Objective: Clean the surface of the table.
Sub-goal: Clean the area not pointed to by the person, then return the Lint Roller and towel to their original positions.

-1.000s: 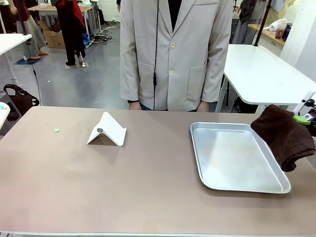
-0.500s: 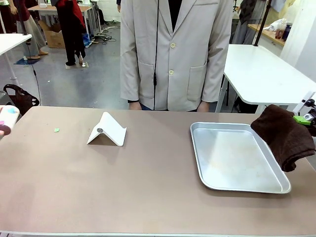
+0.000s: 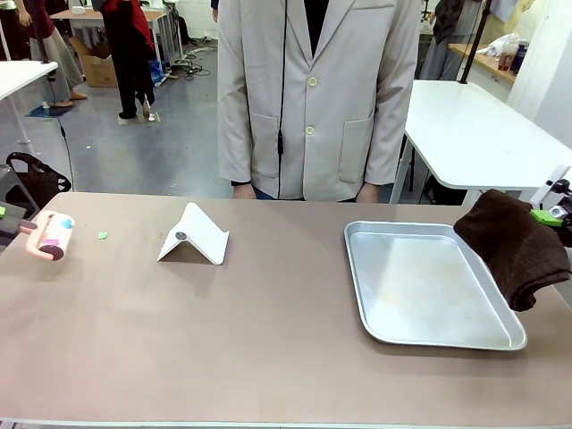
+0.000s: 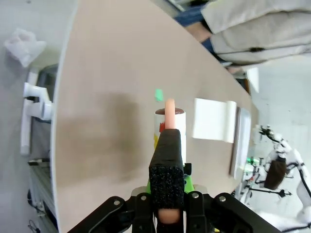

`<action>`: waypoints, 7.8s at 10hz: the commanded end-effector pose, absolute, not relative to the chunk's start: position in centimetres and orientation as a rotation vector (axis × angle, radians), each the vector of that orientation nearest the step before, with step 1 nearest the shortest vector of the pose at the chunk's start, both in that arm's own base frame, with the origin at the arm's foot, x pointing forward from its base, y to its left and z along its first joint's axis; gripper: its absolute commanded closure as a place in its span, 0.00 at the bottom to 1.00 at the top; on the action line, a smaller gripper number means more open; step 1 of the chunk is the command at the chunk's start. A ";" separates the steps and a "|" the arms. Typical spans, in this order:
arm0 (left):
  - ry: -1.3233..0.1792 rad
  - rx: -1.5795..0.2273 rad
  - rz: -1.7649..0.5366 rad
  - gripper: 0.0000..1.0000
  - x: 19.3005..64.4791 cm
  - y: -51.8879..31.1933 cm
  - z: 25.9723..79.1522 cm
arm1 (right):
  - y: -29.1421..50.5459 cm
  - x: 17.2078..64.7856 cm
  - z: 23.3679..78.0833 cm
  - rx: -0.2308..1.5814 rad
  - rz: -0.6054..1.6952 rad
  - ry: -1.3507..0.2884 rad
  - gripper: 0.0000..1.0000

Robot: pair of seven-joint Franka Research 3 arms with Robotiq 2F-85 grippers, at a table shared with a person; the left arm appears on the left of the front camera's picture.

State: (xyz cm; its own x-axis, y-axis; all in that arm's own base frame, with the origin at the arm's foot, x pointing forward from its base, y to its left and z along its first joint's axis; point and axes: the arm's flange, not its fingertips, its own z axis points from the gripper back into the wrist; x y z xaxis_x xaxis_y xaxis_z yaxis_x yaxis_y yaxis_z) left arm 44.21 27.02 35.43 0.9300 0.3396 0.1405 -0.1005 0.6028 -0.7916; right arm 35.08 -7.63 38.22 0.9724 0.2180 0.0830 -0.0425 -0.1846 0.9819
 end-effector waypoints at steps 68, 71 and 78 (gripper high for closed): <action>0.045 -1.243 0.156 0.78 41.5 2.6 51.1 | 18.5 53.1 41.7 1.324 -0.037 0.142 0.90; 0.057 -1.027 0.183 0.78 46.9 -1.3 49.4 | 21.2 54.4 37.4 1.229 -0.102 0.173 0.90; -0.113 -0.694 0.060 0.78 53.9 -9.6 44.4 | 18.8 48.4 33.7 1.120 -0.163 0.397 0.90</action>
State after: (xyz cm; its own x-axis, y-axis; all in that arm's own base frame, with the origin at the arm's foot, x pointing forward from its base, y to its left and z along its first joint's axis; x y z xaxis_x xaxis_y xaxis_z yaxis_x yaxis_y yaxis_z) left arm 53.40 -9.72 44.43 0.9957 0.0707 0.0593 -0.0131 0.7446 -0.6674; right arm 48.66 19.37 32.51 0.9333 0.0473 -0.3560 0.3005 0.4402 0.8461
